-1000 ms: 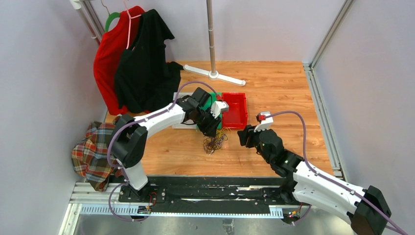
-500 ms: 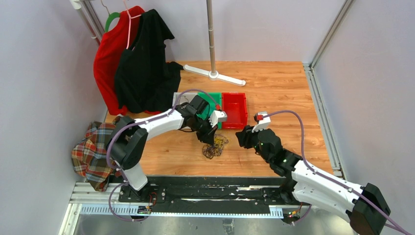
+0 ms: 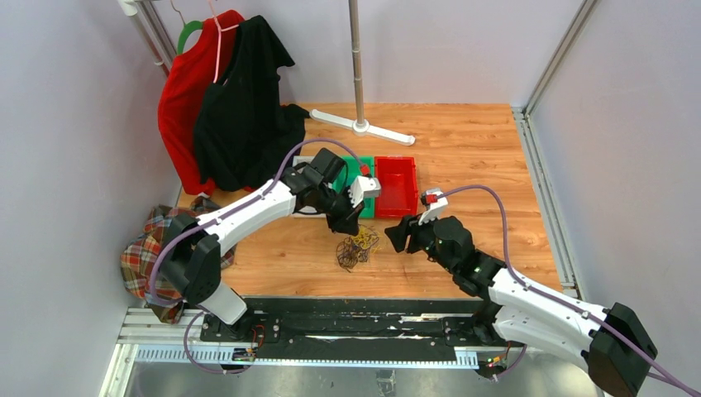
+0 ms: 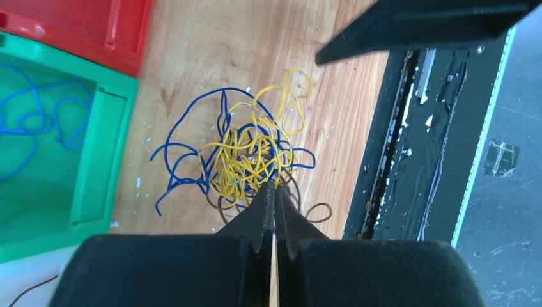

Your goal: Untangle the cables

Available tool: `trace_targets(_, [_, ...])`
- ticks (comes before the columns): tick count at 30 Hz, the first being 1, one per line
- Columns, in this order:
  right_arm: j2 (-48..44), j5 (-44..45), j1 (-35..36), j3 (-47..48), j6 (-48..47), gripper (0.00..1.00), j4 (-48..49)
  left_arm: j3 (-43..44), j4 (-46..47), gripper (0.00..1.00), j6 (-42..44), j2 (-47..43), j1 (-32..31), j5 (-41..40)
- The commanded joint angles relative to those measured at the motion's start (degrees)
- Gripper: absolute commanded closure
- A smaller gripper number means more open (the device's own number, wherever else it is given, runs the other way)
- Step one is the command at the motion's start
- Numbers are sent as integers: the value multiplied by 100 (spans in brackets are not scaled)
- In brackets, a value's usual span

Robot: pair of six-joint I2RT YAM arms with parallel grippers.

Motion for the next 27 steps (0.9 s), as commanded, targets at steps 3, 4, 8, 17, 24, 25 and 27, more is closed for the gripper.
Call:
trace_targets(3, [-2, -1034, -64, 54, -349, 43, 725, 856, -912, 99, -176, -270, -41, -176])
trace_targets(4, [23, -1130, -70, 93, -410, 42, 795, 1006, -1059, 99, -217, -312, -41, -150])
trace_targets(8, [198, -1460, -46, 270, -495, 41, 1145, 1385, -1382, 99, -408, -495, -41, 121])
trace_targets(17, [790, -1495, 298, 629, -541, 38, 1694, 1616, -1794, 99, -464, -618, -41, 299])
trace_targets(24, [1250, -1467, 393, 753, -390, 38, 1998, 1613, -1793, 99, -619, -696, -41, 775])
trace_targets(25, [1316, -1495, 413, 772, -374, 38, 2077, 1627, -1793, 99, -629, -708, -41, 852])
trace_targets(27, [1440, -1456, 482, 831, -377, 38, 2131, 1620, -1794, 99, -661, -717, -41, 998])
